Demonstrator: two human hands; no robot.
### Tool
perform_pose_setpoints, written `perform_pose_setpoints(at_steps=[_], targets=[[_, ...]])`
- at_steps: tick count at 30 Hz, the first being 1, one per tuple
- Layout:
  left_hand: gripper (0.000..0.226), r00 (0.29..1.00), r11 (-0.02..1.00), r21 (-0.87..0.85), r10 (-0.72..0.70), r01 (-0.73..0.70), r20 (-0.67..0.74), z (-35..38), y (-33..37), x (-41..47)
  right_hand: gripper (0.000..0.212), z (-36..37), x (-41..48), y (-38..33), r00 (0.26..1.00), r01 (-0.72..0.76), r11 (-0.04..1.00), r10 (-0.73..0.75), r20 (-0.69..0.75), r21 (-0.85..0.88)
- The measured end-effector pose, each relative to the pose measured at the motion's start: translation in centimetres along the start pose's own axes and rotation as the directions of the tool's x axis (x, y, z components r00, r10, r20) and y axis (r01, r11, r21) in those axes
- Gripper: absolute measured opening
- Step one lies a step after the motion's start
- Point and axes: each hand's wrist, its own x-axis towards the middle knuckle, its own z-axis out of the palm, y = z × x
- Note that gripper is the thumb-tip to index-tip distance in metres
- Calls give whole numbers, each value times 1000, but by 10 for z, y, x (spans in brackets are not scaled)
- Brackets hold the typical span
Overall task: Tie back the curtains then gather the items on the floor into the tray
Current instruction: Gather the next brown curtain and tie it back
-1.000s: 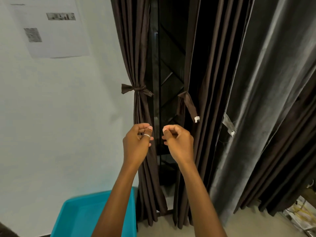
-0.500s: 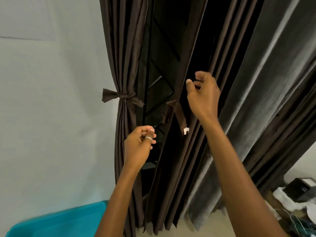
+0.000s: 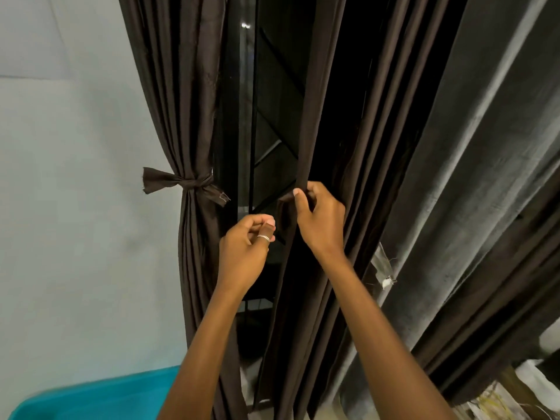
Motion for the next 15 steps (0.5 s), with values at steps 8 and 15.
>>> perform_pose_setpoints(at_steps=[8, 15], targets=[[22, 981, 978, 196, 107, -74, -164, 52, 50, -26, 25, -34, -32, 13, 994, 85, 975, -98, 54, 206], [49, 971, 950, 311, 98, -27, -218, 77, 67, -45, 25, -62, -58, 17, 968, 10, 923, -106, 227, 385]])
